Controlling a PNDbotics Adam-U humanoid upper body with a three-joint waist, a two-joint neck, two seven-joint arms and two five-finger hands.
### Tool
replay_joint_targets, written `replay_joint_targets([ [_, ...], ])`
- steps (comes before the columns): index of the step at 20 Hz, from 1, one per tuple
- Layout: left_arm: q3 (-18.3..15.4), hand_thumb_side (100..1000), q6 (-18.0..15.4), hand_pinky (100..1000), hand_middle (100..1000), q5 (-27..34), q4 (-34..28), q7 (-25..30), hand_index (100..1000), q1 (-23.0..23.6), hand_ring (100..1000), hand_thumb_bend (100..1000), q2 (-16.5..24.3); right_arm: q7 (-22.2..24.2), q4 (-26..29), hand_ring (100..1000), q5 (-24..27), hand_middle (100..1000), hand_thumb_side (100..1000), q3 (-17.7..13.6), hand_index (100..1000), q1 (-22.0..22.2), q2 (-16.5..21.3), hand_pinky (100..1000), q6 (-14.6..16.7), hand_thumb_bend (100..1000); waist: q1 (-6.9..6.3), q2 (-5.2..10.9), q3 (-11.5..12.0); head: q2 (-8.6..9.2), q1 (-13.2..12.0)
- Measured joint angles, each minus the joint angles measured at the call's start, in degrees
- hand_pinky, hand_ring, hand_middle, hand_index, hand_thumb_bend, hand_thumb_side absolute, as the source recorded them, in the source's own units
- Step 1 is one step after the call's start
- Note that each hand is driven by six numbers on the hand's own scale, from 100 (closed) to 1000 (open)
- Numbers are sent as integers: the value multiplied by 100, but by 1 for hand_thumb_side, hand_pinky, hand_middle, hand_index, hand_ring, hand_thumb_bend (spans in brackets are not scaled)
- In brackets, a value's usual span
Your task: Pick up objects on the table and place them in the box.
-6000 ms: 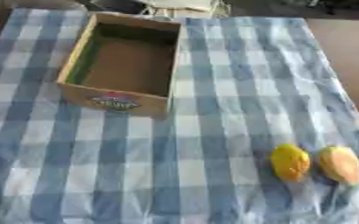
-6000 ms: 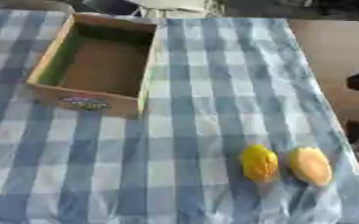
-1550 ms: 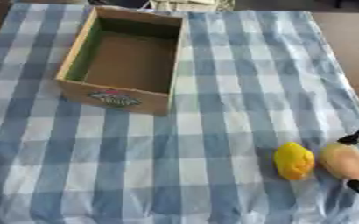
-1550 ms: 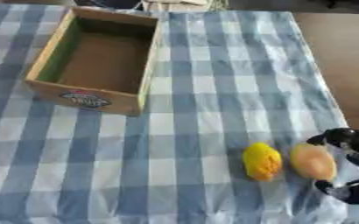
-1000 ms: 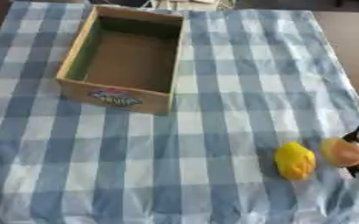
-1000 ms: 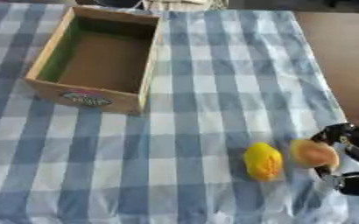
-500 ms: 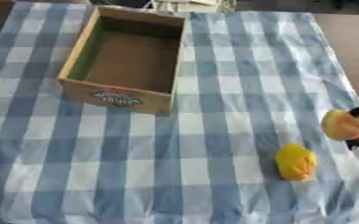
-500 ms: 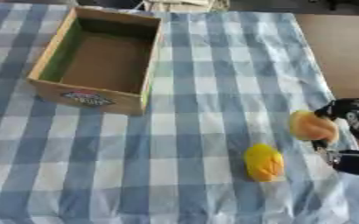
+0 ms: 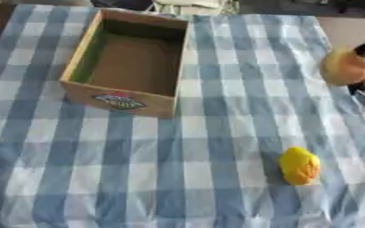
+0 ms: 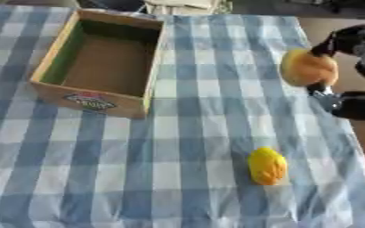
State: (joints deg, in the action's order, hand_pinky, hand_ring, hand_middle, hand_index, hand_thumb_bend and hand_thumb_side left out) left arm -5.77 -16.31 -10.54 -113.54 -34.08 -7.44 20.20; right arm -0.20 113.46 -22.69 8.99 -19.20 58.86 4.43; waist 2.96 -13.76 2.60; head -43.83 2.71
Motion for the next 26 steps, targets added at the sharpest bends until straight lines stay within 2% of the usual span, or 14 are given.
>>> replay_joint_targets([
  [3,49,490,-16,796,690,49,0,64,836,-68,765,131,2,407,-135,643,209,452,100,316,549,-1015,-67,706,63,100,-2,-7,129,0,173],
  [6,100,490,-33,795,690,97,0,132,836,-121,764,128,2,877,-526,647,359,454,100,703,552,-2040,-400,711,189,100,-32,-44,266,0,345],
  [10,138,491,-51,796,690,160,0,201,836,-182,764,129,3,1454,-1425,655,409,454,100,1177,550,-3331,-1170,715,427,100,-39,-77,352,0,495],
  [13,182,487,-64,796,690,219,0,253,836,-271,764,132,2,1683,-2434,663,267,456,100,1351,552,-4043,-1921,715,638,100,-57,-109,437,0,588],
  [16,216,484,-82,796,691,283,0,305,836,-356,764,134,2,1755,-3363,666,-11,457,100,1383,552,-4443,-2637,716,905,100,-82,-144,543,0,696],
  [20,261,469,-116,797,692,365,0,366,837,-488,765,147,0,1770,-4218,676,-412,465,100,1383,561,-4780,-3395,724,1256,100,-82,-169,701,0,843],
  [26,317,451,-184,798,695,461,0,476,839,-774,767,163,-1,1909,-5320,704,-1017,489,100,1354,591,-4989,-4156,742,1854,100,-73,-215,957,0,1099],
])
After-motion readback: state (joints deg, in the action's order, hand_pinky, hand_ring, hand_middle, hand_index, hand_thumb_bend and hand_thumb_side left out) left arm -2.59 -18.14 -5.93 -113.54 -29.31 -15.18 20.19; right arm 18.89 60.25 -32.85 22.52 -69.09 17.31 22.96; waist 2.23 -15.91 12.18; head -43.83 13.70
